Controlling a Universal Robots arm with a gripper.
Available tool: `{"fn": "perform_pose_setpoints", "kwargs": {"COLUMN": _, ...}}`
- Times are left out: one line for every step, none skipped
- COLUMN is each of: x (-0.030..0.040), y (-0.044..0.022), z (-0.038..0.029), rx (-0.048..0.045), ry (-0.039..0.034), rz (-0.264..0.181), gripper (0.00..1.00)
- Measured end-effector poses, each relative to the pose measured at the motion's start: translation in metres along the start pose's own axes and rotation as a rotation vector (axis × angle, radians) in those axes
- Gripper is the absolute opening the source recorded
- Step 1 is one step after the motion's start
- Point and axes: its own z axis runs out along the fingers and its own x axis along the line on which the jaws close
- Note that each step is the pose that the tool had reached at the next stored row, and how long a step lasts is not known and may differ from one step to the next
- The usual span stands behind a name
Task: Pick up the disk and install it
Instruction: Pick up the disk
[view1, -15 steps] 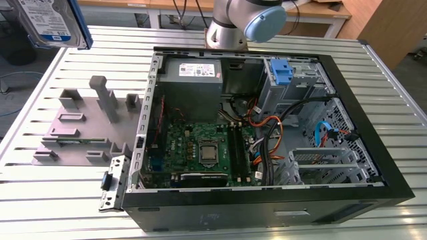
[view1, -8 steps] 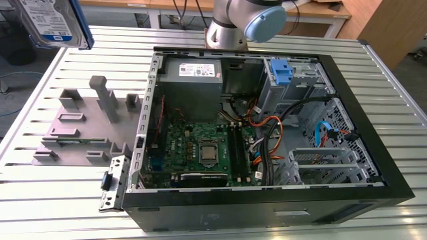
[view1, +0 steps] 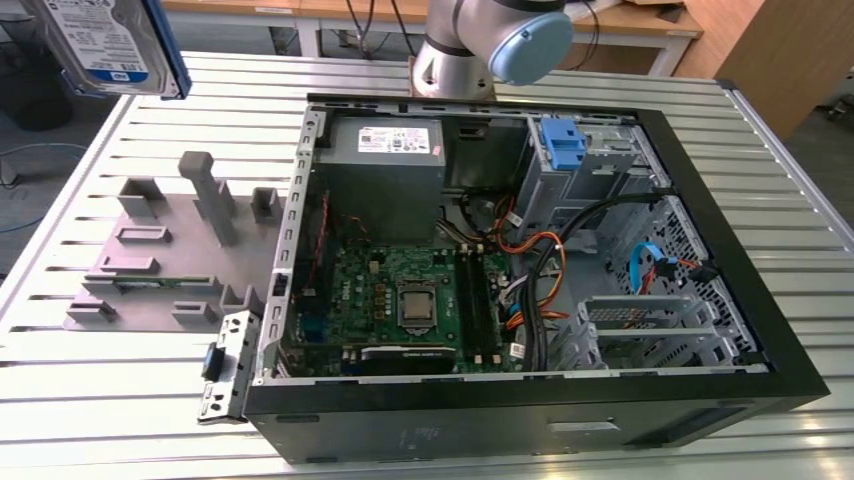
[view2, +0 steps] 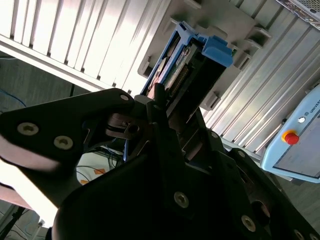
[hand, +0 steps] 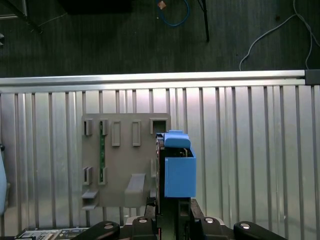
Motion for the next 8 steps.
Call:
{"fn": "perform_pose_setpoints", "kwargs": {"x": 0.0000, "y": -0.0003, "z": 0.0000, "rx": 0.0001, "ry": -0.0001, "rz": 0.000, "gripper": 0.35}}
{"fn": "perform_pose_setpoints", "kwargs": {"x": 0.0000, "y": -0.0007, "z": 0.0000, "rx": 0.0001, "ry": -0.0001, "rz": 0.000, "gripper": 0.35}}
{"fn": "perform_pose_setpoints", "kwargs": {"x": 0.0000, "y": -0.0012, "z": 0.0000, "rx": 0.0000, "ry": 0.0000, "rz": 0.000, "gripper": 0.35}}
{"fn": "perform_pose_setpoints", "kwargs": {"x": -0.0001, "y": -0.0016, "z": 0.0001, "rx": 0.0001, "ry": -0.0001, "rz": 0.000, "gripper": 0.35}}
{"fn": "perform_pose_setpoints", "kwargs": {"x": -0.0001, "y": -0.0019, "z": 0.0000, "rx": 0.0000, "ry": -0.0001, "rz": 0.000, "gripper": 0.35}}
{"fn": "perform_pose_setpoints", "kwargs": {"x": -0.0001, "y": -0.0020, "z": 0.0001, "rx": 0.0001, "ry": -0.0001, "rz": 0.000, "gripper": 0.35}}
{"fn": "perform_pose_setpoints", "kwargs": {"x": -0.0001, "y": -0.0022, "z": 0.0000, "rx": 0.0001, "ry": 0.0000, "rz": 0.000, "gripper": 0.35}}
{"fn": "perform_pose_setpoints", "kwargs": {"x": -0.0001, "y": -0.0025, "z": 0.0000, "rx": 0.0000, "ry": 0.0000, "rz": 0.000, "gripper": 0.35}}
